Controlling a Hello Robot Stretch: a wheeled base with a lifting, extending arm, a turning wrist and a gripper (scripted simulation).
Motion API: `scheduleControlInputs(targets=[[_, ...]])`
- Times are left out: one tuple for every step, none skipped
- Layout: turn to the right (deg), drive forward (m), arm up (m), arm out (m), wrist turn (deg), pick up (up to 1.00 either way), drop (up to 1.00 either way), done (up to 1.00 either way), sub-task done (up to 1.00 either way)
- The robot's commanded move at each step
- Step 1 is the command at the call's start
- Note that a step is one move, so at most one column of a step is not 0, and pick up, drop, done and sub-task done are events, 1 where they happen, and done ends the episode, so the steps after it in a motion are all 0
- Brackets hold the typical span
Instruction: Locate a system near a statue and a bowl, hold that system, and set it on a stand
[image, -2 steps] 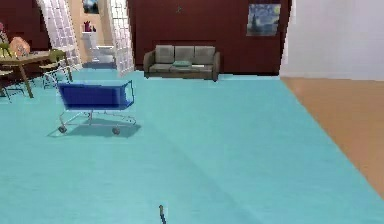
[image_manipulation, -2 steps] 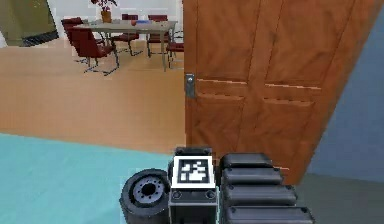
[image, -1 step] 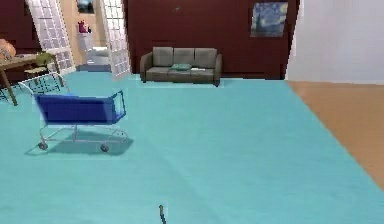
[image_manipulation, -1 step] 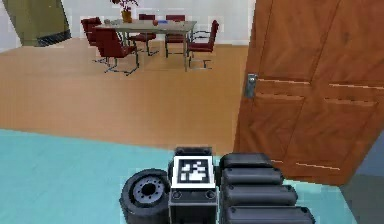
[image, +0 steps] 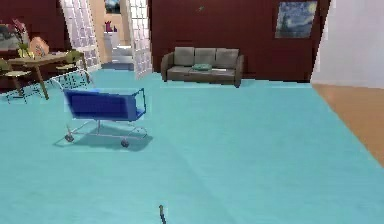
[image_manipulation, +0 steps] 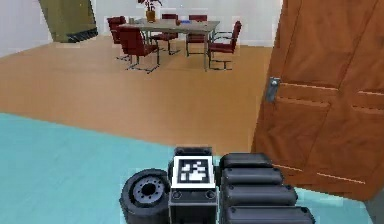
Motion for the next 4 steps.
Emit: scheduleControlInputs(targets=[[0.0, 1.0, 0.0, 0.0, 0.0, 0.0, 0.0, 0.0, 0.0], [0.0, 1.0, 0.0, 0.0, 0.0, 0.0, 0.0, 0.0, 0.0], [0.0, 0.4, 0.0, 0.0, 0.0, 0.0, 0.0, 0.0, 0.0], [-36.0, 0.0, 0.0, 0.0, 0.0, 0.0, 0.0, 0.0, 0.0]])
